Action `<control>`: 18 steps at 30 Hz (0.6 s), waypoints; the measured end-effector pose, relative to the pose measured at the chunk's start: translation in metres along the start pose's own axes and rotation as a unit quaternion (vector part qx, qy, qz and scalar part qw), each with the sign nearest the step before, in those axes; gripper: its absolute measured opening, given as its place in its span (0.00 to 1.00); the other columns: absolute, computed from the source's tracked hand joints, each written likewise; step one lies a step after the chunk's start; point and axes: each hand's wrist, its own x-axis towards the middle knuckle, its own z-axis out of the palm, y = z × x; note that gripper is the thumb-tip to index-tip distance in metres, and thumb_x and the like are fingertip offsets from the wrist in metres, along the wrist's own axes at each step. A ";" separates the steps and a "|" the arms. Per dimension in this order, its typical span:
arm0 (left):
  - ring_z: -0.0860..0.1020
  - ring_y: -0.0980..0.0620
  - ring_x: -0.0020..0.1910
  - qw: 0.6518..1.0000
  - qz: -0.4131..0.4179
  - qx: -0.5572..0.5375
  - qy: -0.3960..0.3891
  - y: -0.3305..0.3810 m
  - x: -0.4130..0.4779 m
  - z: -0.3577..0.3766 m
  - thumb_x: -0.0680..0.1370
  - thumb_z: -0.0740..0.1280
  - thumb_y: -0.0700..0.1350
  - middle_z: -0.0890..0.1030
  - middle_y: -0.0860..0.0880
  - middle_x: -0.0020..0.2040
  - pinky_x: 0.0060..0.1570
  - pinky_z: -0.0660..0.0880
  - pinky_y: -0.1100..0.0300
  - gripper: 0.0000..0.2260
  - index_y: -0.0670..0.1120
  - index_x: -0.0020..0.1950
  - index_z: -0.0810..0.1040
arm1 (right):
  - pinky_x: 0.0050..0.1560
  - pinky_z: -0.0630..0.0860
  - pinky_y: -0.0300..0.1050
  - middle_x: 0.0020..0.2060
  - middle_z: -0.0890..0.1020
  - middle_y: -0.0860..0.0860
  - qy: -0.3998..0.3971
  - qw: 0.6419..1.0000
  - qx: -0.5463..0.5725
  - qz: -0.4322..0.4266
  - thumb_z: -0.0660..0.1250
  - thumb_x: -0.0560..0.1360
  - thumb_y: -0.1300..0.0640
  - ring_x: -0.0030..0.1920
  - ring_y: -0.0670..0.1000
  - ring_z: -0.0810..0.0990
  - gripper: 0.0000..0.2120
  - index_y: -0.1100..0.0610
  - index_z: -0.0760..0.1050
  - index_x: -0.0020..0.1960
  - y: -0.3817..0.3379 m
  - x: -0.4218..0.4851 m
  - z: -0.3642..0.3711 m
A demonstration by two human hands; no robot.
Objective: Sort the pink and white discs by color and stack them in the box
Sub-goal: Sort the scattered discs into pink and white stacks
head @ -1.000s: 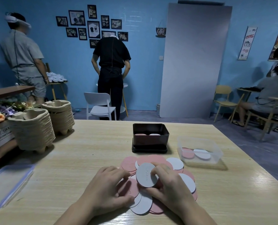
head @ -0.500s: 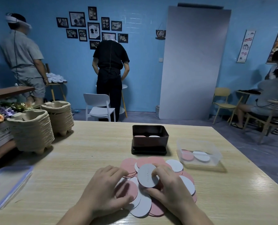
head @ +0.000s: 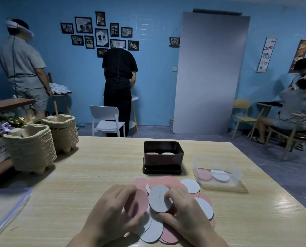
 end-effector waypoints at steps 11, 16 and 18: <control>0.78 0.50 0.64 0.993 0.101 -0.046 -0.029 0.006 0.014 0.023 0.76 0.74 0.57 0.79 0.46 0.68 0.60 0.76 0.59 0.19 0.43 0.57 0.80 | 0.55 0.76 0.36 0.63 0.81 0.48 0.006 0.999 0.004 -0.032 0.76 0.67 0.42 0.65 0.47 0.77 0.25 0.49 0.71 0.57 0.001 0.001 0.010; 0.75 0.55 0.70 0.994 0.072 -0.082 -0.032 0.002 0.007 0.022 0.77 0.73 0.61 0.75 0.50 0.73 0.63 0.74 0.63 0.23 0.49 0.64 0.77 | 0.53 0.80 0.44 0.63 0.80 0.51 0.004 0.999 -0.005 -0.051 0.74 0.67 0.47 0.65 0.52 0.78 0.19 0.49 0.69 0.51 0.003 0.000 0.011; 0.75 0.56 0.69 0.993 0.049 -0.101 -0.027 0.001 0.004 0.020 0.77 0.72 0.61 0.76 0.52 0.72 0.60 0.77 0.62 0.22 0.51 0.65 0.74 | 0.55 0.79 0.43 0.63 0.80 0.50 0.017 0.999 0.002 -0.051 0.74 0.67 0.48 0.66 0.49 0.77 0.18 0.50 0.70 0.51 0.003 0.000 0.009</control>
